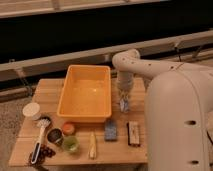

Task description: Wipe table surface with towel

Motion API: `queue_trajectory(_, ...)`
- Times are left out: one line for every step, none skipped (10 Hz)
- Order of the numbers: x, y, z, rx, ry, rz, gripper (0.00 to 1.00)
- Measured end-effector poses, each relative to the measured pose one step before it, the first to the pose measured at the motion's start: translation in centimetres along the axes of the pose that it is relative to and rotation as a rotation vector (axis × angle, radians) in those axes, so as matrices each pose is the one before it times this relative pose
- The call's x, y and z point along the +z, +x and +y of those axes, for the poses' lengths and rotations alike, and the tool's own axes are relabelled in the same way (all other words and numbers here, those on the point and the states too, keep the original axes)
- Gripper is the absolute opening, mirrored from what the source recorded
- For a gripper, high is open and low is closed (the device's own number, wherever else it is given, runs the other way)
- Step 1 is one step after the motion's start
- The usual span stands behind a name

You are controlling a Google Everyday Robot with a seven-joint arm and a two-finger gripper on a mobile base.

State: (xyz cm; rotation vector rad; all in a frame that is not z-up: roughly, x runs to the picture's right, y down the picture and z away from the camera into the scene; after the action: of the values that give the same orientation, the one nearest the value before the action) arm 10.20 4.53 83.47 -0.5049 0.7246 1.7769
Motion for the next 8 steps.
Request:
queue_trajectory(0.041,-0.029,0.009,0.00000,-0.00005,0.00076,0.00)
queue_trajectory(0.125,-0.061,-0.093,-0.00011,0.00361,0.00646,0.00)
queue_trajectory(0.623,-0.048,-0.370,0.00381,0.00656,0.01261,0.00)
queue_trajectory(1.003,-0.078,-0.822,0.01329,0.00781,0.01435,0.00)
queue_trajectory(0.415,-0.036,-0.612,0.01302,0.00469,0.00869,0.00)
queue_trajectory(0.502,-0.001,-0.983,0.01944,0.00692,0.01434,0.00)
queue_trajectory(0.564,-0.068,-0.899,0.02079,0.00741,0.01227,0.00)
queue_trajectory(0.341,-0.286,-0.748,0.02644,0.00647,0.00465,0.00)
